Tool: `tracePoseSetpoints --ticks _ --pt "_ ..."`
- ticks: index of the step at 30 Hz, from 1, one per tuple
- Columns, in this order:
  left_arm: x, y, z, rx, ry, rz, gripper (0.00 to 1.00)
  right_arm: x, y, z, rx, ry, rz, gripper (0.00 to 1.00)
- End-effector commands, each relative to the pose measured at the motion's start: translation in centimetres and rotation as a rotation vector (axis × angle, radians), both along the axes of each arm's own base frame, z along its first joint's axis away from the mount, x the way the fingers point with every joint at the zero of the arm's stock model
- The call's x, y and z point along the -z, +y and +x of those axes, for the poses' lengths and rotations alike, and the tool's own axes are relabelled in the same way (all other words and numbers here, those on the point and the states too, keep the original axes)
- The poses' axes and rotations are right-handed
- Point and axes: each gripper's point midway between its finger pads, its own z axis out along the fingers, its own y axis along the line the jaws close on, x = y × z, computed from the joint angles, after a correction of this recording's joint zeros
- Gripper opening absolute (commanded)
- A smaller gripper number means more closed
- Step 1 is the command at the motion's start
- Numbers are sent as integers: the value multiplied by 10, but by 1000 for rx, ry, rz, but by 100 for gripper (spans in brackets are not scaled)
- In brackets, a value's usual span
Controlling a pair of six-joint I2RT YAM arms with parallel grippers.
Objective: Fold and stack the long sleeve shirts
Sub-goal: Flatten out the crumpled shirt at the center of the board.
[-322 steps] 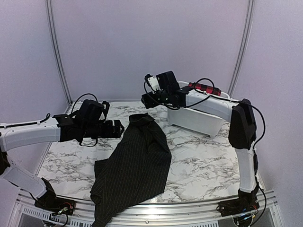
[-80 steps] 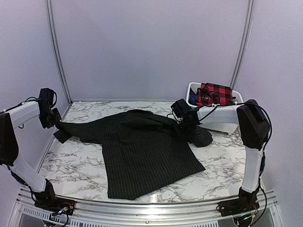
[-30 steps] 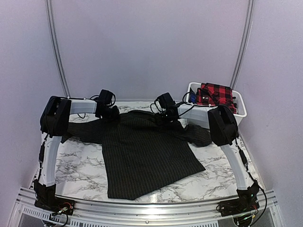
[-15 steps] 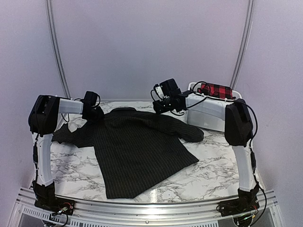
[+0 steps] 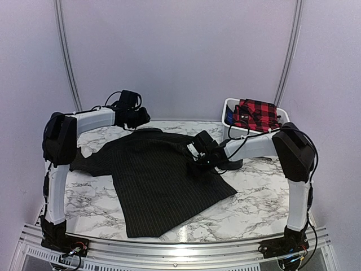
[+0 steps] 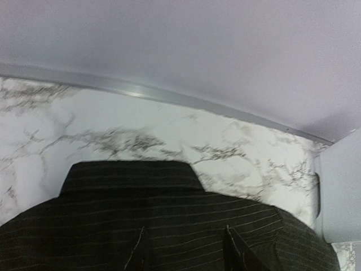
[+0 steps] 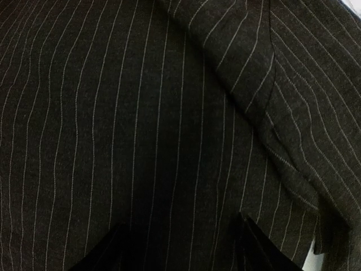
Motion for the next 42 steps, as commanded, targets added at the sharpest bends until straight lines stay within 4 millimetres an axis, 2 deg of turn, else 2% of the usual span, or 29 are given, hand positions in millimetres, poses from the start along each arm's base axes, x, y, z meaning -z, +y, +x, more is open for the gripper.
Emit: tracePoseSetpoints --ticks 1,7,14,17,22,25,28,32,36,40,42 --pt "25 -41 16 96 16 -34 46 -5 11 -26 -11 24 46 59" --pt "52 -82 15 144 66 -111 45 2 3 -58 -26 80 39 58" --pt "72 -109 8 168 97 -151 44 8 -6 -94 -51 144 36 58" --pt "85 -114 9 150 124 -175 43 9 -8 -104 -59 159 31 59" --pt "109 -110 22 61 151 -213 43 -4 -6 -102 -57 147 37 59" --pt "134 -103 36 -3 183 -264 43 -22 0 -88 -41 112 55 61" --pt "140 -97 55 -47 181 -351 43 -46 0 -63 -1 76 101 62" --pt "129 -80 84 -97 118 -466 43 -79 -24 -22 98 6 173 67" --pt "104 -65 107 -95 30 -571 48 -94 -42 -3 156 -30 203 70" --pt "62 -57 118 -43 -52 -608 58 -93 -55 -1 185 -50 170 71" --pt "27 -54 120 2 -107 -606 65 -90 -63 -4 202 -40 175 71"
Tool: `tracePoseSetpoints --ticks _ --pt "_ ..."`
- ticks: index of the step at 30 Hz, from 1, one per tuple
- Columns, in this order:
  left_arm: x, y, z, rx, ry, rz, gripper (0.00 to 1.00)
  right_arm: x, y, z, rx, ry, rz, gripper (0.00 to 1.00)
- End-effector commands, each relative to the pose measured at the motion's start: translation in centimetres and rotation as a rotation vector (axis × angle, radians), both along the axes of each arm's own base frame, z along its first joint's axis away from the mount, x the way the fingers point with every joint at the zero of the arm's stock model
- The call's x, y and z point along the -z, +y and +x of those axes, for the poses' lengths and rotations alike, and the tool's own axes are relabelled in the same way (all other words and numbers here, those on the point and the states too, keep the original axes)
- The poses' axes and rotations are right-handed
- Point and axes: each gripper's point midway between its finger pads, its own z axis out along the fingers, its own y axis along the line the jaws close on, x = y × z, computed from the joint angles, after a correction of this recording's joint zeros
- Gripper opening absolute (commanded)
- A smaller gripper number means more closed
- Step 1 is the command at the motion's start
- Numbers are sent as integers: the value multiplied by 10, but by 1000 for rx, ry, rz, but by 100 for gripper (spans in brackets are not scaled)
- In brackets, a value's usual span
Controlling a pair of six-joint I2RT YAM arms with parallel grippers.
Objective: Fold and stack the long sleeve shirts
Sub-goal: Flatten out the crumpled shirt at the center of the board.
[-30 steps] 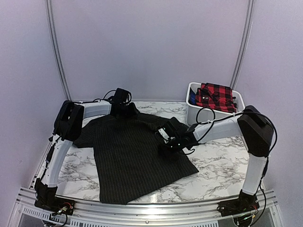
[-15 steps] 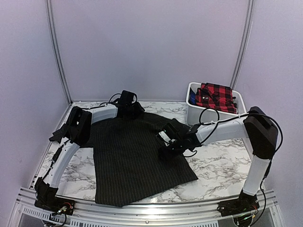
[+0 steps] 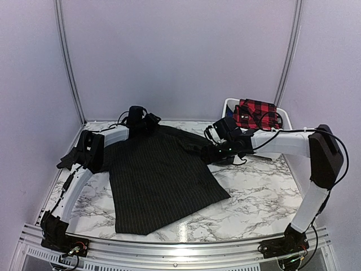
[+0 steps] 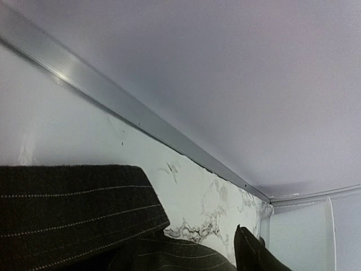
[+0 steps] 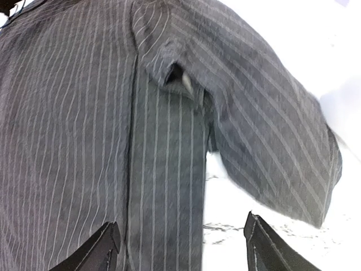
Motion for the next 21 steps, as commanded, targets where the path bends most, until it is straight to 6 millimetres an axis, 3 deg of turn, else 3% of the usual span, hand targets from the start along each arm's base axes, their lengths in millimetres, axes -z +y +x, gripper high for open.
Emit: tracePoseSetpoints --ticks 1,5,10,15,18,19,21 --pt "-71 7 11 50 -155 -27 68 -15 -6 -3 28 -27 35 71" --pt "-124 10 1 97 -229 -2 74 -10 -23 -11 68 -27 54 73" --pt "-156 7 -40 174 -220 24 76 -7 -38 -20 80 -24 140 73" --pt "-159 24 -122 188 -155 126 77 -2 -41 -50 14 -12 187 74" --pt "-147 40 -182 185 -103 177 78 3 -43 -73 -22 10 223 74" --pt "-130 44 -206 200 -68 205 78 6 -43 -80 -34 18 227 73" --pt "-120 54 -245 205 -40 239 78 10 -44 -93 -50 28 227 73"
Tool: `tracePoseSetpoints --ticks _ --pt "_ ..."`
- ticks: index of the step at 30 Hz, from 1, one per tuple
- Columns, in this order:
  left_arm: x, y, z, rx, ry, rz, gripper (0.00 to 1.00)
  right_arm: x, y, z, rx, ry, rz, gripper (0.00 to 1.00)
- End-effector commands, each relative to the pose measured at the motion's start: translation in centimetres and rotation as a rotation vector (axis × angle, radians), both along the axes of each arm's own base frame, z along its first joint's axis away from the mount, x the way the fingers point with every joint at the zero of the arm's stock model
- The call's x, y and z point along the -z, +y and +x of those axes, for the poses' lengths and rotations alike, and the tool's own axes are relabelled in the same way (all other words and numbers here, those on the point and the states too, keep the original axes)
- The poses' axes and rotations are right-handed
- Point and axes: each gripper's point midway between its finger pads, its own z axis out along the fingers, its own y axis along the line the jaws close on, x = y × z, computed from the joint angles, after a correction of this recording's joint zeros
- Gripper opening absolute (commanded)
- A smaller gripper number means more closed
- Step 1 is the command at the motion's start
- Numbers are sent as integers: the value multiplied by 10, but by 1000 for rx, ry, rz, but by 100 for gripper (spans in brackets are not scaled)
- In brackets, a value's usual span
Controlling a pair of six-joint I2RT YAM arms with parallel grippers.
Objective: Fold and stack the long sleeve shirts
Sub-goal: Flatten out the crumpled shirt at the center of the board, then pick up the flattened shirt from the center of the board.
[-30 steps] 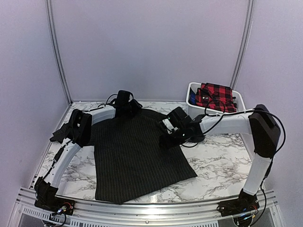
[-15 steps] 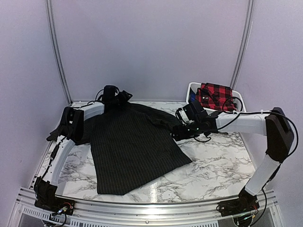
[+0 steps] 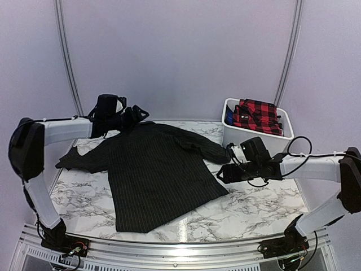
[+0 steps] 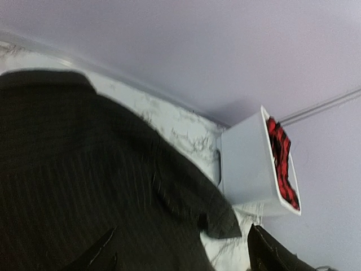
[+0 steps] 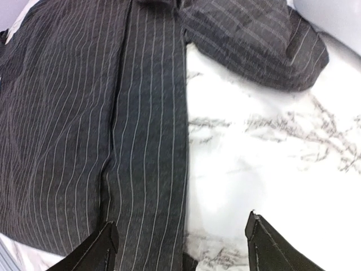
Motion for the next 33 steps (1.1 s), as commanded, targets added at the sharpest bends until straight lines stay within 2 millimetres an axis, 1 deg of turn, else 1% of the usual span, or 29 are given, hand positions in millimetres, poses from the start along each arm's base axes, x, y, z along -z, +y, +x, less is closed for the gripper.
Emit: tracePoseSetpoints --ticks 1,4,5,7,10,12,16,18,24,28,33 --pt "38 22 -78 7 58 119 78 -7 11 -21 -64 -15 73 73" --pt "49 38 -132 -1 84 160 78 0 9 -34 -81 -9 79 73" --pt "47 44 -149 -2 77 166 78 1 10 -37 -86 -12 83 73" --pt "56 52 -181 4 102 195 79 4 13 -44 -102 -24 88 73" --pt "76 64 -226 16 162 242 79 5 14 -47 -104 -42 96 73" --pt "87 69 -251 24 198 262 79 5 14 -48 -104 -49 107 73" --pt "113 77 -297 38 286 322 79 3 16 -51 -99 -74 147 68" --pt "125 84 -316 29 345 370 79 4 16 -52 -96 -76 142 67" --pt "144 73 -362 89 431 416 78 7 13 -54 -82 -72 124 66" --pt "159 71 -381 124 473 453 78 9 15 -55 -88 -70 117 65" --pt "166 66 -396 166 499 478 78 14 17 -59 -101 -36 106 60"
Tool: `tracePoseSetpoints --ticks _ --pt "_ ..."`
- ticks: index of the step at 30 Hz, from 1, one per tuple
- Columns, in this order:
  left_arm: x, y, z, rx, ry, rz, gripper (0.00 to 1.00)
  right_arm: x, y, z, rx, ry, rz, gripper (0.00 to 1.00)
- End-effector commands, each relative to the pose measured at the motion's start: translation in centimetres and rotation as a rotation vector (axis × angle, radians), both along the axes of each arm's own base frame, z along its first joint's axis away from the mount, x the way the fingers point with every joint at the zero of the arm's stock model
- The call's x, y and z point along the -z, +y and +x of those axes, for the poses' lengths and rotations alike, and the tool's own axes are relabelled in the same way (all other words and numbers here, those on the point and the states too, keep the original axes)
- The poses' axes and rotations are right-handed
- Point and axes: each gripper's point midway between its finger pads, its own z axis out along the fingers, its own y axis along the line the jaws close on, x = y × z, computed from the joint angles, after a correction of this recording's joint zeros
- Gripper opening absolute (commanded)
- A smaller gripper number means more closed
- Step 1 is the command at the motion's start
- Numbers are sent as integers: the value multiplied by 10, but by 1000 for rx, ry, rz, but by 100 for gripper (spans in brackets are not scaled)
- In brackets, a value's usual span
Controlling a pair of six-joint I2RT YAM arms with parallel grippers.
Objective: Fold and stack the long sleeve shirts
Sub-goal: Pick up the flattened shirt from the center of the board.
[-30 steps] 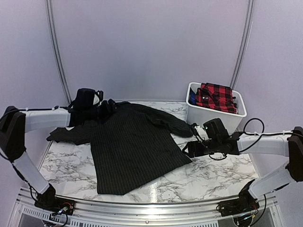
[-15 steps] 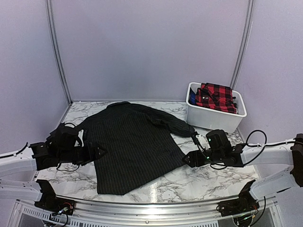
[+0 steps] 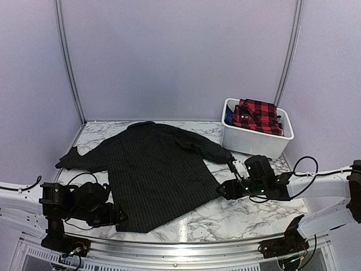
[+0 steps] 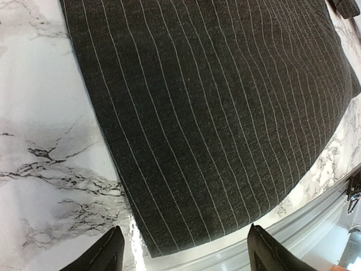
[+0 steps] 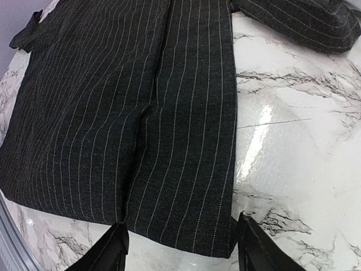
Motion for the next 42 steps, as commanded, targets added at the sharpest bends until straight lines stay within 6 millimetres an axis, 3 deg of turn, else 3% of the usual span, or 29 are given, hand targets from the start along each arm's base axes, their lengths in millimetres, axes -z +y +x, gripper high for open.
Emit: tracePoseSetpoints --ticks 1,5,11,18,25,29,33,36,39,42 --pt "15 10 -14 -13 45 63 78 -1 5 -2 -5 11 8 60" --pt "23 13 -19 -13 59 85 79 8 6 -7 -15 43 -6 57" --pt "20 3 -14 4 32 62 79 17 1 -3 15 54 -47 54" --pt "24 -12 -14 58 41 88 70 21 -13 1 85 71 -112 53" --pt "14 -27 -9 99 10 63 43 18 5 1 19 78 -85 47" --pt "4 -35 -7 114 -7 39 26 13 14 6 2 73 -70 29" --pt "-23 -44 0 125 -74 -31 9 -6 17 10 2 61 -63 1" --pt "-53 -48 10 116 -144 -86 1 -39 22 21 8 15 -44 0" --pt "-74 -39 29 69 -191 -93 0 -66 27 37 20 -37 -60 0" --pt "-81 -26 55 21 -204 -83 0 -71 33 63 35 -40 -100 0"
